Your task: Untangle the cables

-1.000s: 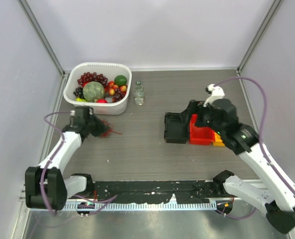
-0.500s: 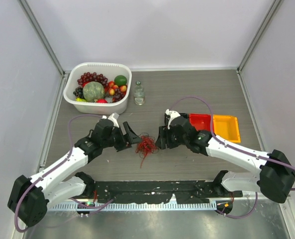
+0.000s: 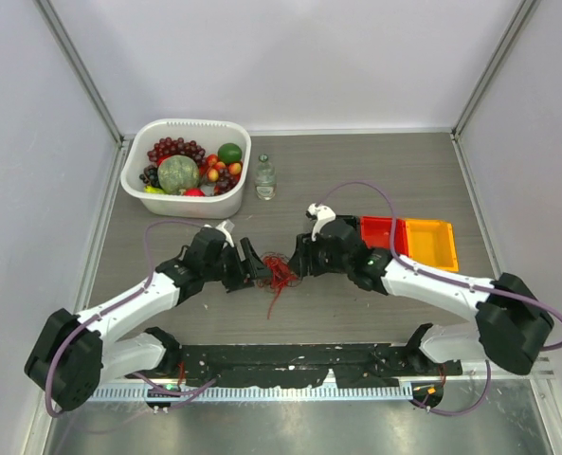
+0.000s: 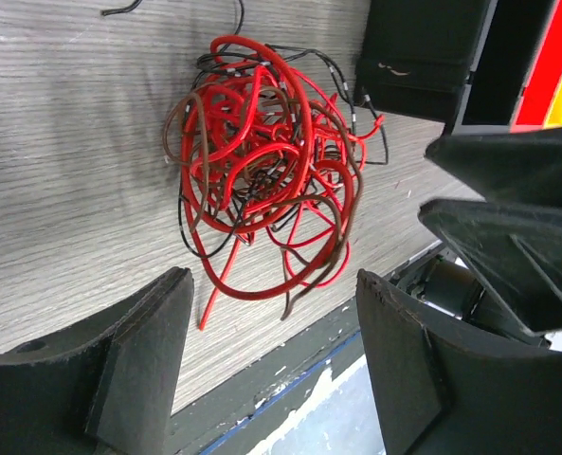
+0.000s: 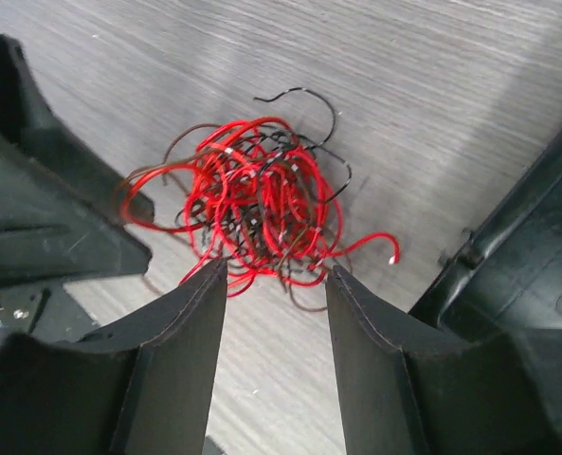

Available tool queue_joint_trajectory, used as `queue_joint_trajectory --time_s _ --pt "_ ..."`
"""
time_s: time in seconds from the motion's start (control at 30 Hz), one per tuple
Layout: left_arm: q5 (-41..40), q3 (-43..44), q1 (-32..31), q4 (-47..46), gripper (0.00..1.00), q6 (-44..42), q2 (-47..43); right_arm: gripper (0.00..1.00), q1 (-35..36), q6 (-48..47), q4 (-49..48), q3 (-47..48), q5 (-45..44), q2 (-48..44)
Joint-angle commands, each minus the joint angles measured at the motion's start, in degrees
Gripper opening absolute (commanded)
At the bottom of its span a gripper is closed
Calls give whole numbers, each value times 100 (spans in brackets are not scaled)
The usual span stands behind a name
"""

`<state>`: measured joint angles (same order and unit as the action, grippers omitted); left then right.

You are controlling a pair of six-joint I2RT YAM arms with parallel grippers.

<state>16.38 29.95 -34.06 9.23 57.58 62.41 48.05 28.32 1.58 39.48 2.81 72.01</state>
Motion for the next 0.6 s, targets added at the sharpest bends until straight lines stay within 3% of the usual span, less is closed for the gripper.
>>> queue_joint_trajectory --time_s 0.0,0.17,0.3,0.33,0.37,0.57 --pt "208 28 -39 -458 74 -151 104 50 20 -642 -194 577 -263 637" --pt "-248 387 -39 165 84 -633 122 50 20 -871 -475 674 -614 1131" --pt "-513 713 -39 316 86 -871 569 31 29 -977 -370 947 -791 1483" --pt "-557 800 -39 307 86 -889 796 16 37 -951 -256 1034 -860 1535" --pt "-592 888 -39 290 86 -906 1112 10 29 -925 -203 1061 -861 1527" --pt "-873 1249 -100 -44 82 -872 2335 1 99 -775 359 1026 -659 458"
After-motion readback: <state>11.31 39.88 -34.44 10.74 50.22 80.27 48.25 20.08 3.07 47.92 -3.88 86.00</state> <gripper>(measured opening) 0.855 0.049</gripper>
